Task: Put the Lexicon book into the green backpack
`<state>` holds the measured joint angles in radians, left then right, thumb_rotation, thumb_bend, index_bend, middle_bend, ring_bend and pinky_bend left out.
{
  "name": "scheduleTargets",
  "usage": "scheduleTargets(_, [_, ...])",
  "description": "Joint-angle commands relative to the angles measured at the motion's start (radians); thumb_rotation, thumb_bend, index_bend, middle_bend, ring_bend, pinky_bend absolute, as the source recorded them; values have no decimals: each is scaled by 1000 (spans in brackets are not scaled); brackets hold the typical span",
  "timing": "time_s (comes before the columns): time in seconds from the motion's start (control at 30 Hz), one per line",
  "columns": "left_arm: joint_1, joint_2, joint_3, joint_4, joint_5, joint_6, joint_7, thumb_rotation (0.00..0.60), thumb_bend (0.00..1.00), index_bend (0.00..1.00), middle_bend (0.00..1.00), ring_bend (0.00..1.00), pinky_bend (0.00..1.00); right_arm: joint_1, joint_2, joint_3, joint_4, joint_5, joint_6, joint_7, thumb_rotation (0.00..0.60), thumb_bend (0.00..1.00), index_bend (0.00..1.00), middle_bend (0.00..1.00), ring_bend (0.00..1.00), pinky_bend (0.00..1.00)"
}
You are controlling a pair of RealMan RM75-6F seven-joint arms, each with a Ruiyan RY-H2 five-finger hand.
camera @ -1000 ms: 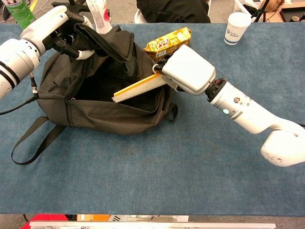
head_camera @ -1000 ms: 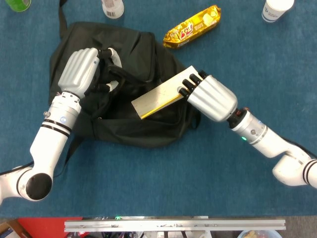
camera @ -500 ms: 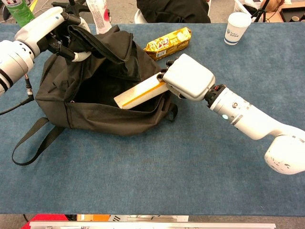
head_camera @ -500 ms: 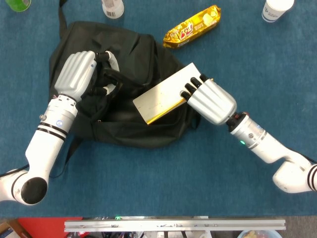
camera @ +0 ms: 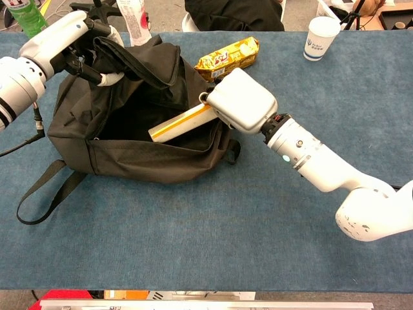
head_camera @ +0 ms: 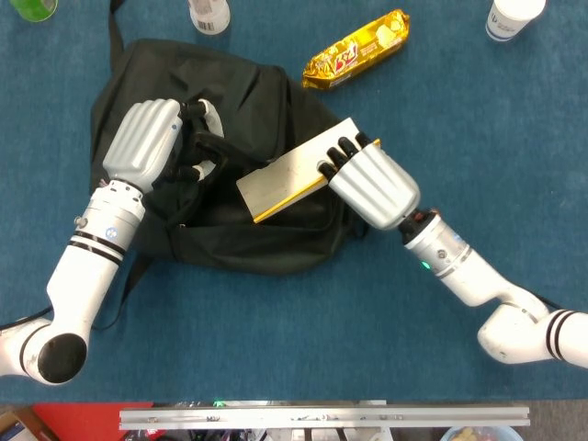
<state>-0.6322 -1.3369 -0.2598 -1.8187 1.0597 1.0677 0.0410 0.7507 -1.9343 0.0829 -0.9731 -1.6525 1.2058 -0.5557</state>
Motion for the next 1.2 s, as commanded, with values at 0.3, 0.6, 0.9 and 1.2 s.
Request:
scheduleTargets(0.3, [-1, 7, 2, -9, -8, 0, 6, 600, 317, 565, 643, 635, 832, 20, -36, -6, -12, 9, -57, -51, 600, 346, 823, 580, 471, 604])
scheduleTargets(0.6, [0, 14, 2, -22, -7, 6, 10, 600, 317, 565, 643, 634, 832, 46, -78, 5, 30, 12, -81, -57, 600, 345, 823, 580, 471, 604])
scheduleTargets(0.9, [-1, 19, 3, -36, -11, 7, 14, 600, 317, 565, 643, 634, 832, 77, -129, 27, 119, 13, -80, -21, 600, 346, 823, 577, 472, 604])
scheduleTargets(1.2, [-2, 24, 2, -50, -11, 13, 20, 600, 317, 564, 643, 634, 831, 106, -175, 40, 169, -7, -31, 35, 600, 339, 823, 576, 471, 604])
